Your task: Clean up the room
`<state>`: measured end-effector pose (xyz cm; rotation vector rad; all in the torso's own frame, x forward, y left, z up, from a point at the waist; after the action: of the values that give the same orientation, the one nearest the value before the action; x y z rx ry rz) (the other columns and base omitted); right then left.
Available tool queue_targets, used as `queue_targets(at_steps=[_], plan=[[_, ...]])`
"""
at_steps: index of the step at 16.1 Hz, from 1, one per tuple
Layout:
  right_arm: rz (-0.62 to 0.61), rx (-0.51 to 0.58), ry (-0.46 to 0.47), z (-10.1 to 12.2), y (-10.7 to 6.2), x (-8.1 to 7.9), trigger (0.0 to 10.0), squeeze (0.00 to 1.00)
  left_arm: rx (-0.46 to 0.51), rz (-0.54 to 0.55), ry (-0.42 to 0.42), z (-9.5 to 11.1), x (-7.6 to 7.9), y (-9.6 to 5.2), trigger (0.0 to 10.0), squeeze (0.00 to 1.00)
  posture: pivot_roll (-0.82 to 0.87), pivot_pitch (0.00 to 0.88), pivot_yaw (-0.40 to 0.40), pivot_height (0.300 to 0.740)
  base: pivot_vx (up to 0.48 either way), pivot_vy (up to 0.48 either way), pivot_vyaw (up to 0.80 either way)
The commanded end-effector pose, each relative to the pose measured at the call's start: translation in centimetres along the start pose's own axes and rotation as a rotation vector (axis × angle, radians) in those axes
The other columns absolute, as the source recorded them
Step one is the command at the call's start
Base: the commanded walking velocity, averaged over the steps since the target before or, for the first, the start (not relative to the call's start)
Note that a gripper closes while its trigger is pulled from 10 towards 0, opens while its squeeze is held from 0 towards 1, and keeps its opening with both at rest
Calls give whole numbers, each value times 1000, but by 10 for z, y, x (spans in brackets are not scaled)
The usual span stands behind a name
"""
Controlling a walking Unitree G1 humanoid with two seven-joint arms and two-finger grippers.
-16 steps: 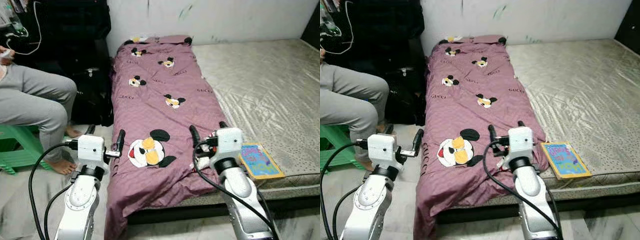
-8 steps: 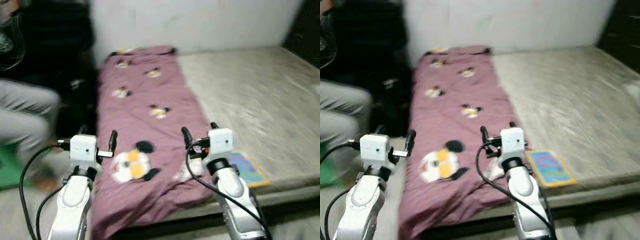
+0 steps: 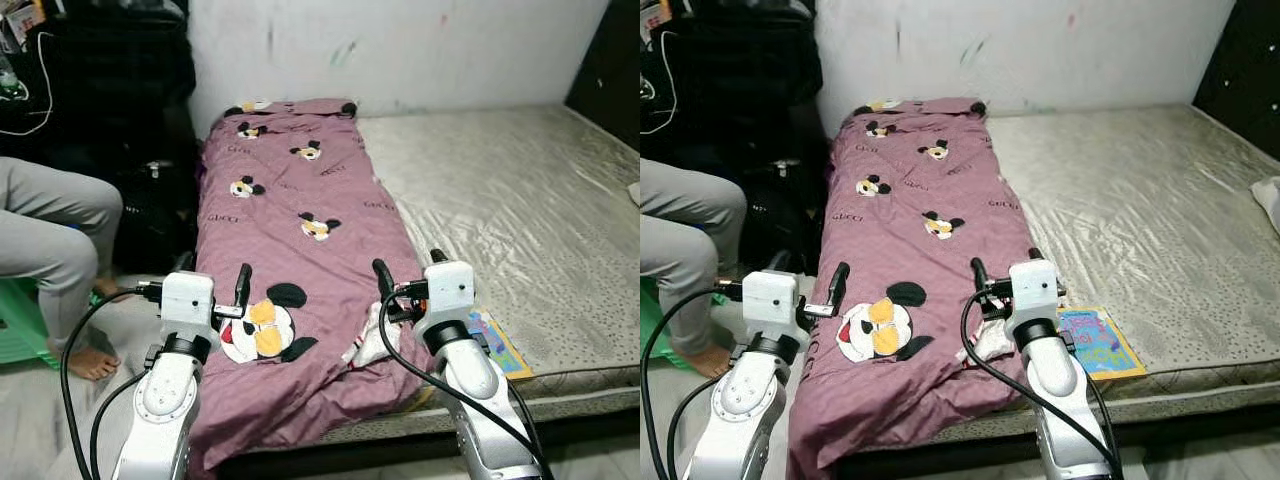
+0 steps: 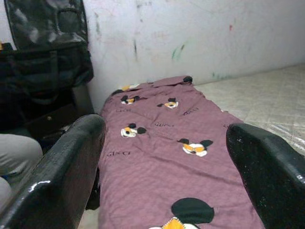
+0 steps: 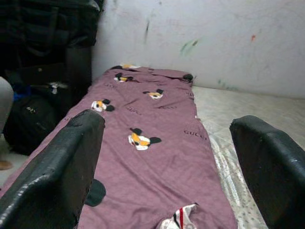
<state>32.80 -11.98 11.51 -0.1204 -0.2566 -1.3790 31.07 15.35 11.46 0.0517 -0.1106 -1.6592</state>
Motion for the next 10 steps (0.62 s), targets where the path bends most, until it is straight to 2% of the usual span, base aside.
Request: queue_targets(at_steps=[1, 3, 8, 10], plan=[[-4, 19, -8, 4, 2, 1, 10000, 0, -9, 6, 9, -1, -2, 1, 10000, 0, -44, 0, 20, 740, 0, 0, 581], [-1, 18, -10, 4, 2, 1, 10000, 0, -9, 4, 8, -1, -2, 1, 10000, 0, -45, 0, 19, 740, 0, 0, 684], [-3, 16, -12, 4, 2, 1, 10000, 0, -9, 2, 3, -1, -1, 1, 10000, 0, -44, 0, 17, 740, 0, 0, 0], [-4, 17, -15, 4, 2, 1, 10000, 0, -8, -1, 3, -1, -1, 1, 10000, 0, -44, 0, 17, 740, 0, -289, 0]])
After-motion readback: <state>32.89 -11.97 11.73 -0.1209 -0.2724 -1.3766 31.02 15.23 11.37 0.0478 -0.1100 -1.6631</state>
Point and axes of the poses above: a point about 5 cm out from each wrist's last joint towards the gripper, its own y axis pointing out of the wrist towards the gripper, its own z axis along the axis of the wrist's last joint, x = y × z, the point moved 5 cm from there along y, pointing out of the wrist towards the gripper, and after that the axes turned 9 degrees about -y, right-handed, at the moved point
